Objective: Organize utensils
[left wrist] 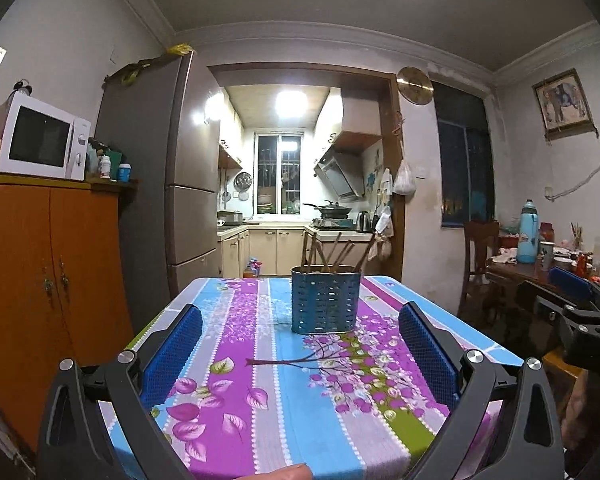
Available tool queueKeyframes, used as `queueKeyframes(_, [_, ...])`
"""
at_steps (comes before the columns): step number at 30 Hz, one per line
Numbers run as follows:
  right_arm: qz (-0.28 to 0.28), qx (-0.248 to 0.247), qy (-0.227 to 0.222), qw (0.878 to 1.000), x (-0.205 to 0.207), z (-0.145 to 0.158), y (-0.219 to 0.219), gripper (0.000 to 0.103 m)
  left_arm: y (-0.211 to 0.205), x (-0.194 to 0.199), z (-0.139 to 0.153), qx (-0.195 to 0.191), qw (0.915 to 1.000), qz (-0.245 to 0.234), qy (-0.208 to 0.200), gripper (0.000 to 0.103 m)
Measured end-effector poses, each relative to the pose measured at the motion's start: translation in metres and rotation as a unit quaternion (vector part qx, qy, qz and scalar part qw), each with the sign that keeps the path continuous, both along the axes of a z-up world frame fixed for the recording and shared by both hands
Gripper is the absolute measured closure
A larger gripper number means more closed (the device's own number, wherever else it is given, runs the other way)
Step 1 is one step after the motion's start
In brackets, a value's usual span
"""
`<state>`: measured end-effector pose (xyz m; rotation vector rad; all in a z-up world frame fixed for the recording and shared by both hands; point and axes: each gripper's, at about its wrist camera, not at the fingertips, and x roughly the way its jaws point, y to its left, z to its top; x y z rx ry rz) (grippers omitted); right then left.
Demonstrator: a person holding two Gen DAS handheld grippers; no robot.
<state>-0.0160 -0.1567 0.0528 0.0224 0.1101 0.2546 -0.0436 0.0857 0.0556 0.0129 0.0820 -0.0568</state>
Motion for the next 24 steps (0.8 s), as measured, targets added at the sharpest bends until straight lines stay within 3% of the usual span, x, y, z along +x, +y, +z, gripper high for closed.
queueKeyframes(24, [-0.004, -0.007, -0.008, 1.0, -0.014, -0.004, 0.002, 0.005, -0.019, -0.013, -0.003, 0.008, 0.9999, -0.003, -0.006, 0.005])
